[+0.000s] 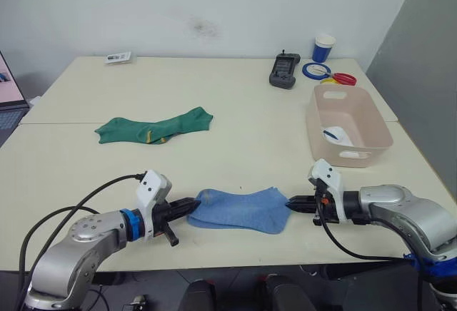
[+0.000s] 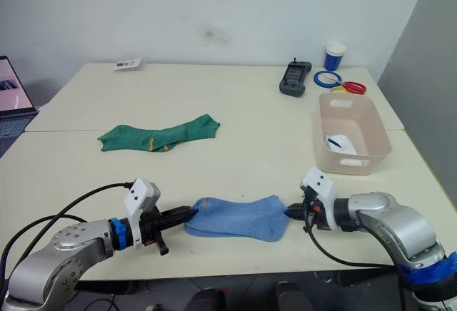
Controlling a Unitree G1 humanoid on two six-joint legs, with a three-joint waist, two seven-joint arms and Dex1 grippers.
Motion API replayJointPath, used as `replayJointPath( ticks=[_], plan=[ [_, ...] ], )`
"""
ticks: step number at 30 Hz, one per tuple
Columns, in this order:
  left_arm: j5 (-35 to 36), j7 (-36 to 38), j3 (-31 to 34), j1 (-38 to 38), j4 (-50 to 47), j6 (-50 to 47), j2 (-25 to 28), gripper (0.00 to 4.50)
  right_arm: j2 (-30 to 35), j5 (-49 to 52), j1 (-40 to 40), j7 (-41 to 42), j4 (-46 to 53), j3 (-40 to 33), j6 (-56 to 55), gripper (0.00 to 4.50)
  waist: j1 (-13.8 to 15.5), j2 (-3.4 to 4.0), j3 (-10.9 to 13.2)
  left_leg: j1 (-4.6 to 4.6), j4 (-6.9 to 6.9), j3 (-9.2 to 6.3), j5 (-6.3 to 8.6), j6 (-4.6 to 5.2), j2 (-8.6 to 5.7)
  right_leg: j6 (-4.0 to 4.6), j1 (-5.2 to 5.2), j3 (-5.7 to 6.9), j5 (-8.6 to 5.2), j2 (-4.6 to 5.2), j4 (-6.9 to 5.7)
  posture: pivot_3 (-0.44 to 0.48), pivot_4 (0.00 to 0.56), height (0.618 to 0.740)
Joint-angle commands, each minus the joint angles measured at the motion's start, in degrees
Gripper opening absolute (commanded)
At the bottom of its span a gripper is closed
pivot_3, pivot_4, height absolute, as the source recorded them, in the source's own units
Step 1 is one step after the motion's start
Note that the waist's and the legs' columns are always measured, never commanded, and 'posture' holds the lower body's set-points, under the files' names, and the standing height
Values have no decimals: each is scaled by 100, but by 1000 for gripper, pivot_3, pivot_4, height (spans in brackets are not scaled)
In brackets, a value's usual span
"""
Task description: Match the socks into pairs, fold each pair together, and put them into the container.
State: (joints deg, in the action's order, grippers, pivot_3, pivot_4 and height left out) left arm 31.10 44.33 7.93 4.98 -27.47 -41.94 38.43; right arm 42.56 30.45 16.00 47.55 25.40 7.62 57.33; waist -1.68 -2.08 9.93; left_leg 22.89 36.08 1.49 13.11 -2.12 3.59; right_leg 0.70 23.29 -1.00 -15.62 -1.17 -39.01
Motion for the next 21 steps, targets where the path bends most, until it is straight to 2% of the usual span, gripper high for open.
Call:
replayJointPath(
  ticks=[1,21],
  plan=[
    [-210,-96,-234,78,-106,338,-100,24,-6,-2,111,33,-117,39,-63,0,0,0,0,0,0,1,0,0,0,0,0,-1,0,0,0,0,150,740],
    [-117,-171,-22,120,-97,648,-184,24,-27,-312,378,74,-242,281,-521,0,0,0,0,1,0,1,0,0,0,1,0,0,-1,0,1,0,150,740]
  ],
)
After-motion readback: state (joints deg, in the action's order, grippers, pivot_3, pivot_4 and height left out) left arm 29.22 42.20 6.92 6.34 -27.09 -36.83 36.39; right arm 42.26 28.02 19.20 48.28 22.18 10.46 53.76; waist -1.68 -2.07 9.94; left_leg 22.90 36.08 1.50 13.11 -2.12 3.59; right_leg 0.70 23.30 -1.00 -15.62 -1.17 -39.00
